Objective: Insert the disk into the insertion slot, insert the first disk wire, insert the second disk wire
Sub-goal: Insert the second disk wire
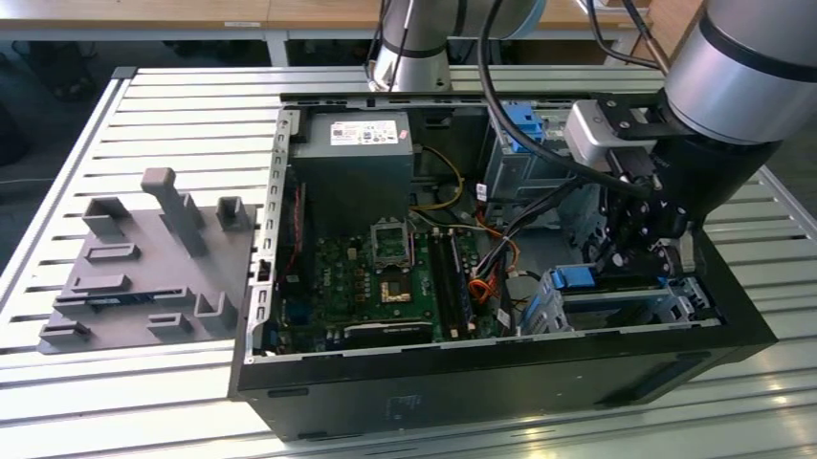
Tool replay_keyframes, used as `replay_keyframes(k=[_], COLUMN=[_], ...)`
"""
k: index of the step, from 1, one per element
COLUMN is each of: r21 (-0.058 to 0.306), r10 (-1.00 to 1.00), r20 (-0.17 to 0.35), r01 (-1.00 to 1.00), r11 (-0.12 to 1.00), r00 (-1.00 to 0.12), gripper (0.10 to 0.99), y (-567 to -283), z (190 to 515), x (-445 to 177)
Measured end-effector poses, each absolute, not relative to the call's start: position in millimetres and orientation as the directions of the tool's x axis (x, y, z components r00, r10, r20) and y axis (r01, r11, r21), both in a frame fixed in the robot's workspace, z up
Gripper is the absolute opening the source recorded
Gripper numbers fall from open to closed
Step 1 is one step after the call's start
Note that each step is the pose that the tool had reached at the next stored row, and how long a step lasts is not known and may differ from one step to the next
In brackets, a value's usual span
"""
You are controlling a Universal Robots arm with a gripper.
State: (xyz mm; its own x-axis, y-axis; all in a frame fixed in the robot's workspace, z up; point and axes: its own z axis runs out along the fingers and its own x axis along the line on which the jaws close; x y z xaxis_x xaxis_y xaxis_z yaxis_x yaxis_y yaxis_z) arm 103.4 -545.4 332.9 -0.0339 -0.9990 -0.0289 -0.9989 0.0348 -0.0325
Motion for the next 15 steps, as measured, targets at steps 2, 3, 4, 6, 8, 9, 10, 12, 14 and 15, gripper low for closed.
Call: replay_keyframes(k=[2, 3, 4, 6, 8, 9, 10, 12, 14, 15], r21=[-0.032, -0.032, -0.032, -0.032, -0.032, -0.032, -0.032, -0.032, -0.032, -0.032], r10=[-0.999, -0.999, -0.999, -0.999, -0.999, -0.999, -0.999, -0.998, -0.998, -0.998], r20=[-0.035, -0.037, -0.038, -0.039, -0.039, -0.039, -0.039, -0.039, -0.039, -0.039], r01=[-0.999, -0.999, -0.999, -0.999, -0.999, -0.999, -0.999, -0.999, -0.999, -0.999], r11=[0.036, 0.037, 0.037, 0.038, 0.039, 0.039, 0.039, 0.040, 0.041, 0.041], r00=[-0.035, -0.035, -0.036, -0.037, -0.038, -0.038, -0.038, -0.039, -0.040, -0.040], gripper=[0.149, 0.149, 0.149, 0.149, 0.149, 0.149, 0.149, 0.149, 0.149, 0.149], y=[-545.6, -545.7, -545.9, -546.4, -547.0, -547.3, -547.4, -547.7, -547.9, -548.0], z=[332.8, 332.7, 332.6, 332.5, 332.3, 332.2, 332.3, 332.2, 332.1, 331.9], x=[103.7, 103.8, 103.9, 104.1, 104.2, 104.3, 104.3, 104.5, 104.6, 104.7])
